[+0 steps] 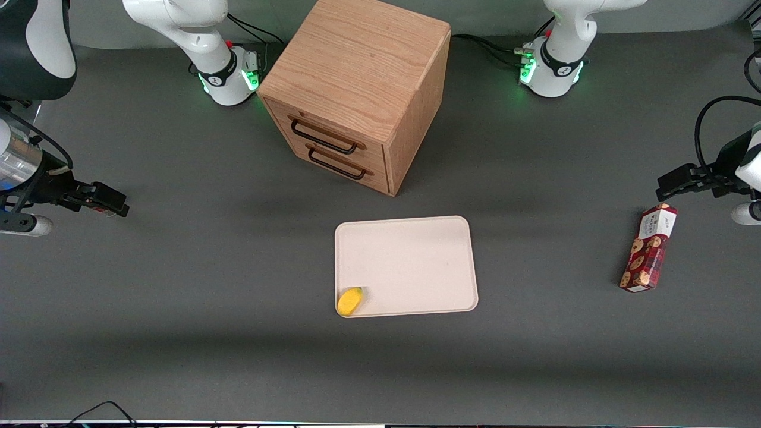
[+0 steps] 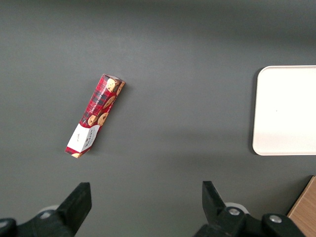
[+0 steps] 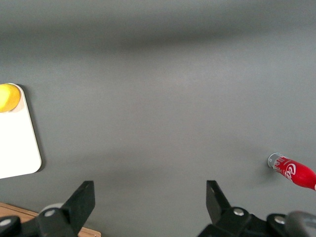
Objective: Place coke bottle on tray
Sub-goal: 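Move the right gripper down over the red Coca-Cola bottle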
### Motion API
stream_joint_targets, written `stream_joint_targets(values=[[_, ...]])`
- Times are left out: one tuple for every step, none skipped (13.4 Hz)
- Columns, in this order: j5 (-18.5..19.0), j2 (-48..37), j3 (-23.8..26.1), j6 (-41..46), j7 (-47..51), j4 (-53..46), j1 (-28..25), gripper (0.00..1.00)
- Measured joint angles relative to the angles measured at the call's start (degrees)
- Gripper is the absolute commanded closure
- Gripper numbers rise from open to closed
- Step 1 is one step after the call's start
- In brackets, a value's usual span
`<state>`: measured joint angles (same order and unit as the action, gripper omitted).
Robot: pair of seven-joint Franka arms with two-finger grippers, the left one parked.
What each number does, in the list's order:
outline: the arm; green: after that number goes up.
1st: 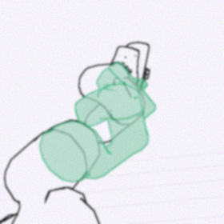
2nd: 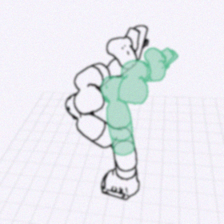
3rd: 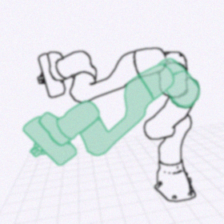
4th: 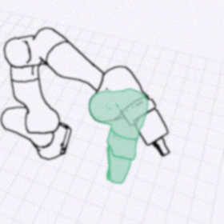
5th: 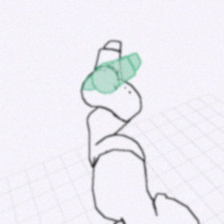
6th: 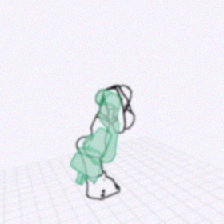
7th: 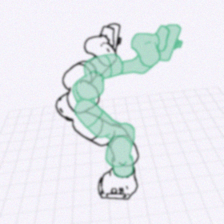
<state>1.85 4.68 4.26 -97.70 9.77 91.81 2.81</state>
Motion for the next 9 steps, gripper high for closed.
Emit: stream_joint_targets(values=[[0.0,0.0,0.0,0.0,0.0,0.0,0.0,0.00],[0.0,0.0,0.0,0.0,0.0,0.0,0.0,0.00],[0.0,0.0,0.0,0.0,0.0,0.0,0.0,0.00],[0.0,0.0,-0.1,0.1,0.0,0.0,0.1,0.00],[0.1,0.1,-0.3,0.3,0.0,0.1,0.2,0.00],[0.7,0.1,-0.6,0.8,0.0,0.3,0.6,0.00],[2.2,0.3,-1.1,1.5,-0.9,0.7,1.2,0.00],[3.7,0.4,-2.2,2.1,-3.7,1.6,1.7,0.00],[4.4,0.6,-3.8,2.2,-7.8,2.6,2.4,0.00]])
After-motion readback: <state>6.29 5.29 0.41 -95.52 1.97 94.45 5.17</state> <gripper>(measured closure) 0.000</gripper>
